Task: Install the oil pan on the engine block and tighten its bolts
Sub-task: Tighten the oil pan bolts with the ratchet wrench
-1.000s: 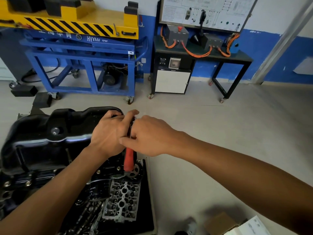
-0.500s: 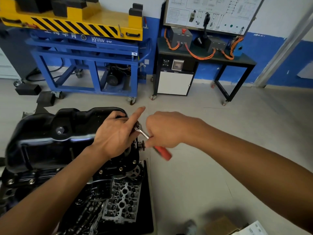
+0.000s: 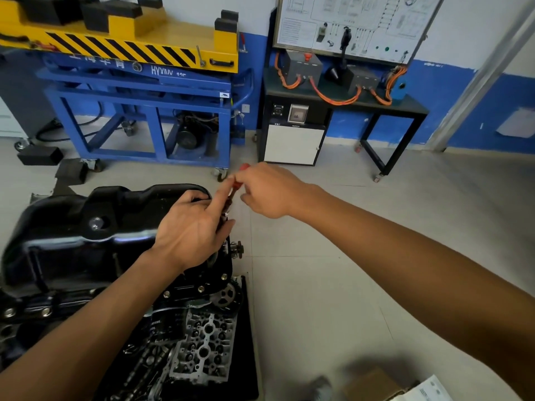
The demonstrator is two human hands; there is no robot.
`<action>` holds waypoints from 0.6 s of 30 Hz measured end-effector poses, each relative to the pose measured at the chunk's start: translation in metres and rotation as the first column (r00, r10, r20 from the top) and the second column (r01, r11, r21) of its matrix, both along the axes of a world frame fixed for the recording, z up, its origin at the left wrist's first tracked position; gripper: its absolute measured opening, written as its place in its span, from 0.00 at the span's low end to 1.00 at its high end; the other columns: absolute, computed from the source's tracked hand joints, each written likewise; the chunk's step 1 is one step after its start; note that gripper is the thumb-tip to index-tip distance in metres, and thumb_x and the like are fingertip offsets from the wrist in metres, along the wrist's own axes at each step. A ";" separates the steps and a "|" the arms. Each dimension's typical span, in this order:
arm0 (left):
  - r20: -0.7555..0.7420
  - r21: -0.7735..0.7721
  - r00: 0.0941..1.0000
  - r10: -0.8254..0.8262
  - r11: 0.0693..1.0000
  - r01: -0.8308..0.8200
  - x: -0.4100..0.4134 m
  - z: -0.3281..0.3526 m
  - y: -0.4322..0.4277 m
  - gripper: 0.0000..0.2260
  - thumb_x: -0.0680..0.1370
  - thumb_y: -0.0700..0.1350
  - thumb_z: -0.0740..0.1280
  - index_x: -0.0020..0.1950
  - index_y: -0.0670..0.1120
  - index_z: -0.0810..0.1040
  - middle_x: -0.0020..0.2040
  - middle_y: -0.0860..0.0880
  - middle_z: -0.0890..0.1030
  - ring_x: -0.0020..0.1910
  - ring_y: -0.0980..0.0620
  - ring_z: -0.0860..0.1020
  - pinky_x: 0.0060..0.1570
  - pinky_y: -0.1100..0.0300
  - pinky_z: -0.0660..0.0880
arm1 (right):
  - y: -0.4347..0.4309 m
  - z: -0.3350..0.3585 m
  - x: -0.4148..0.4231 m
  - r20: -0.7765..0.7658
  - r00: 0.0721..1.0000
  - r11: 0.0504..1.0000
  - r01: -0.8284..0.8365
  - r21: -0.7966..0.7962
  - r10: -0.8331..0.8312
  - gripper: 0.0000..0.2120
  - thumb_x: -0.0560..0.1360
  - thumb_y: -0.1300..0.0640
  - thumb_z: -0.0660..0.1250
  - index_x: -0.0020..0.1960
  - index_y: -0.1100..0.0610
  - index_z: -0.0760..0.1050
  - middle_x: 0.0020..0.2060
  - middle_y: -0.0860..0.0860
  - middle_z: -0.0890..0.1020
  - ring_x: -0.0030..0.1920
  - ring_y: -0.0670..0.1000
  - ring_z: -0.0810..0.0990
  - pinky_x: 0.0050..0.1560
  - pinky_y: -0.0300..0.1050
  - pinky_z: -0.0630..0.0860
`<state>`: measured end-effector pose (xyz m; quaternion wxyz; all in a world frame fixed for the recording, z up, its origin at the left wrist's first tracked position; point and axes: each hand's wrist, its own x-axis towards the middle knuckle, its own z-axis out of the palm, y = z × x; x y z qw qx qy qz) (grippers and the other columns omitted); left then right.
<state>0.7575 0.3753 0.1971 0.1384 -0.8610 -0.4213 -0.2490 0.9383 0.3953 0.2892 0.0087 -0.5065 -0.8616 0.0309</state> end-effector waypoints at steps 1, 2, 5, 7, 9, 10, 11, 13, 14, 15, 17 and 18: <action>-0.001 0.012 1.000 0.006 1.000 -0.006 0.000 0.000 0.000 0.31 0.79 0.50 0.67 0.77 0.38 0.61 0.34 0.48 0.82 0.37 0.44 0.82 0.59 0.54 0.66 | -0.003 -0.001 0.004 0.011 1.000 1.000 -0.004 -0.001 0.004 0.08 0.79 0.54 0.65 0.56 0.55 0.76 0.41 0.48 0.74 0.46 0.54 0.78 0.44 0.51 0.77; -0.004 0.017 1.000 0.013 1.000 -0.013 0.000 0.000 -0.001 0.29 0.80 0.51 0.64 0.77 0.39 0.63 0.33 0.48 0.82 0.37 0.45 0.82 0.59 0.54 0.67 | -0.007 0.000 0.008 0.033 0.999 1.000 0.006 0.000 -0.006 0.07 0.79 0.52 0.65 0.51 0.56 0.75 0.40 0.50 0.74 0.44 0.55 0.78 0.43 0.52 0.77; -0.012 -0.004 1.000 0.023 1.000 -0.023 0.003 0.002 -0.003 0.26 0.80 0.57 0.59 0.73 0.42 0.68 0.32 0.51 0.81 0.38 0.47 0.83 0.59 0.53 0.68 | -0.021 0.007 0.016 0.152 0.987 0.998 0.055 -0.030 -0.050 0.14 0.79 0.50 0.65 0.37 0.55 0.69 0.33 0.50 0.74 0.33 0.52 0.76 0.30 0.45 0.68; -0.005 0.006 1.000 0.022 1.000 -0.022 0.004 0.003 -0.004 0.26 0.80 0.59 0.57 0.70 0.43 0.71 0.31 0.52 0.81 0.38 0.47 0.83 0.58 0.54 0.68 | -0.033 0.011 0.016 0.201 0.979 0.989 0.053 -0.137 -0.025 0.17 0.78 0.49 0.65 0.33 0.54 0.71 0.26 0.49 0.77 0.28 0.51 0.77 0.28 0.42 0.67; -0.003 0.019 1.000 0.014 1.000 -0.014 0.004 0.005 -0.006 0.27 0.79 0.59 0.57 0.69 0.42 0.74 0.32 0.51 0.82 0.38 0.47 0.83 0.57 0.54 0.67 | -0.046 0.011 0.007 0.154 0.988 0.968 0.030 -0.249 0.009 0.18 0.78 0.46 0.64 0.32 0.53 0.70 0.27 0.49 0.75 0.30 0.51 0.76 0.30 0.43 0.67; -0.007 0.019 1.000 0.006 1.000 -0.006 0.003 0.006 -0.007 0.27 0.77 0.58 0.57 0.68 0.42 0.74 0.33 0.50 0.82 0.38 0.46 0.84 0.57 0.54 0.66 | -0.052 0.008 -0.001 0.093 0.996 0.962 0.022 -0.273 0.003 0.19 0.78 0.45 0.63 0.32 0.53 0.69 0.28 0.49 0.74 0.30 0.50 0.75 0.30 0.43 0.66; -0.008 0.012 1.000 -0.004 1.000 0.005 0.003 0.007 -0.008 0.27 0.76 0.56 0.57 0.68 0.41 0.75 0.34 0.49 0.83 0.38 0.45 0.84 0.58 0.54 0.66 | -0.055 0.004 -0.009 0.021 1.000 0.962 0.025 -0.273 -0.020 0.20 0.78 0.45 0.63 0.31 0.53 0.69 0.28 0.48 0.73 0.30 0.49 0.74 0.30 0.42 0.65; -0.014 0.000 1.000 -0.023 1.000 0.023 0.001 0.010 -0.009 0.28 0.72 0.51 0.56 0.68 0.40 0.74 0.35 0.47 0.84 0.37 0.45 0.84 0.58 0.53 0.66 | -0.059 -0.003 -0.025 -0.115 0.990 0.966 0.046 -0.253 -0.078 0.19 0.77 0.46 0.65 0.30 0.52 0.70 0.26 0.47 0.73 0.28 0.47 0.74 0.29 0.41 0.64; -0.015 -0.015 0.999 -0.036 0.999 0.036 0.000 0.011 -0.009 0.28 0.71 0.48 0.54 0.68 0.40 0.74 0.34 0.47 0.83 0.37 0.45 0.84 0.58 0.53 0.66 | -0.059 -0.006 -0.031 -0.158 0.982 0.964 0.060 -0.258 -0.103 0.19 0.77 0.47 0.65 0.29 0.52 0.70 0.25 0.47 0.73 0.28 0.47 0.74 0.29 0.41 0.64; -0.014 -0.020 0.998 -0.056 0.998 0.056 0.000 0.011 -0.010 0.28 0.70 0.46 0.54 0.68 0.40 0.72 0.34 0.47 0.83 0.36 0.45 0.84 0.58 0.53 0.66 | -0.059 -0.008 -0.034 -0.180 0.976 0.961 0.070 -0.268 -0.121 0.18 0.76 0.48 0.66 0.29 0.52 0.70 0.25 0.47 0.74 0.28 0.46 0.74 0.28 0.41 0.65; -0.019 -0.024 0.996 -0.090 0.996 0.089 -0.002 0.011 -0.009 0.25 0.69 0.42 0.59 0.67 0.42 0.68 0.33 0.47 0.82 0.35 0.44 0.83 0.58 0.53 0.66 | -0.057 -0.007 -0.035 -0.188 0.973 0.954 0.075 -0.290 -0.134 0.18 0.75 0.49 0.68 0.29 0.51 0.71 0.24 0.45 0.74 0.27 0.44 0.74 0.28 0.41 0.65; -0.023 -0.039 0.995 -0.094 0.995 0.093 -0.003 0.010 -0.008 0.26 0.68 0.40 0.65 0.66 0.42 0.66 0.33 0.47 0.82 0.35 0.44 0.83 0.58 0.54 0.65 | -0.056 -0.004 -0.034 -0.196 0.972 0.951 0.065 -0.303 -0.129 0.18 0.75 0.48 0.69 0.29 0.50 0.70 0.23 0.45 0.73 0.27 0.43 0.73 0.29 0.41 0.66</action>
